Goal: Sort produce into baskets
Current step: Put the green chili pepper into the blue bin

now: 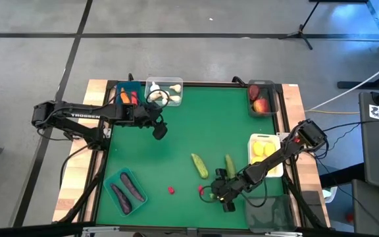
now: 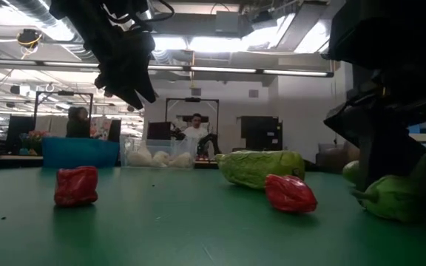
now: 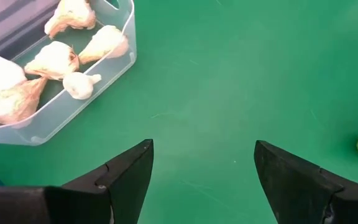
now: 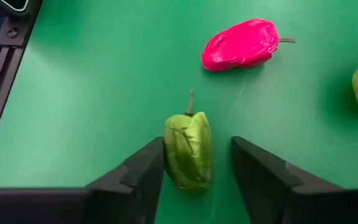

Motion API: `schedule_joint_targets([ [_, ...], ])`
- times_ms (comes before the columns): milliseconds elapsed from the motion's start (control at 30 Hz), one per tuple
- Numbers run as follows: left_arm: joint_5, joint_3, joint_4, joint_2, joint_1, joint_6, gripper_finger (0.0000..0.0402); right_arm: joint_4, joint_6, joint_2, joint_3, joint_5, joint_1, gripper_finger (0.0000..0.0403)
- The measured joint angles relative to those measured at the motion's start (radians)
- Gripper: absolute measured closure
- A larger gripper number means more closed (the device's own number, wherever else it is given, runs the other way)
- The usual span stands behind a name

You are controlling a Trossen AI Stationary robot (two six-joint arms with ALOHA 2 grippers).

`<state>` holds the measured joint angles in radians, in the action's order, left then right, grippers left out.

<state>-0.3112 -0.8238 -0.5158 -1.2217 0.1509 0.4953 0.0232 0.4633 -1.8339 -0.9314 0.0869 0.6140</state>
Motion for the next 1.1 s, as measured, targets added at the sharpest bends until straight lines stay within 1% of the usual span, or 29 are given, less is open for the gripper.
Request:
schedule_joint_targets([
  [267,-0.023,0.0,0.004,0.0,0.0,-0.025,0.0129,-0.015,-0.001,-0.002,0.001,-0.012,0.0,0.0298],
  [367,-0.028,0.0,0.049,0.0,-0.01,-0.066,0.0129,-0.018,-0.026,0.006,0.002,-0.023,0.002,0.0319],
  [500,-0.028,0.0,0.212,0.009,-0.045,-0.123,0.0129,-0.019,-0.079,0.046,0.002,-0.026,-0.011,0.0335],
  [567,-0.027,0.0,0.302,0.022,-0.069,-0.157,0.0129,-0.012,-0.11,0.078,0.002,-0.024,-0.029,0.0336],
  [667,-0.023,0.0,0.452,0.036,-0.111,-0.234,0.0129,0.009,-0.199,0.134,0.002,-0.006,-0.075,0.0331],
  [733,0.0,0.0,0.542,0.046,-0.139,-0.294,0.0129,0.0,-0.266,0.175,0.001,0.006,-0.116,0.0327],
  [867,0.07,0.002,0.638,0.077,-0.181,-0.39,0.0129,-0.008,-0.409,0.263,0.002,0.017,-0.216,0.0325],
  [933,0.123,0.039,0.754,0.109,-0.196,-0.441,0.0129,-0.027,-0.484,0.302,0.002,0.017,-0.27,0.0325],
  [1000,0.168,0.103,0.916,0.149,-0.201,-0.475,0.0129,-0.063,-0.549,0.332,0.002,0.017,-0.325,0.0325],
  [1100,0.182,0.226,1.117,0.206,-0.184,-0.5,0.0129,-0.163,-0.621,0.366,0.002,0.007,-0.41,0.0325],
])
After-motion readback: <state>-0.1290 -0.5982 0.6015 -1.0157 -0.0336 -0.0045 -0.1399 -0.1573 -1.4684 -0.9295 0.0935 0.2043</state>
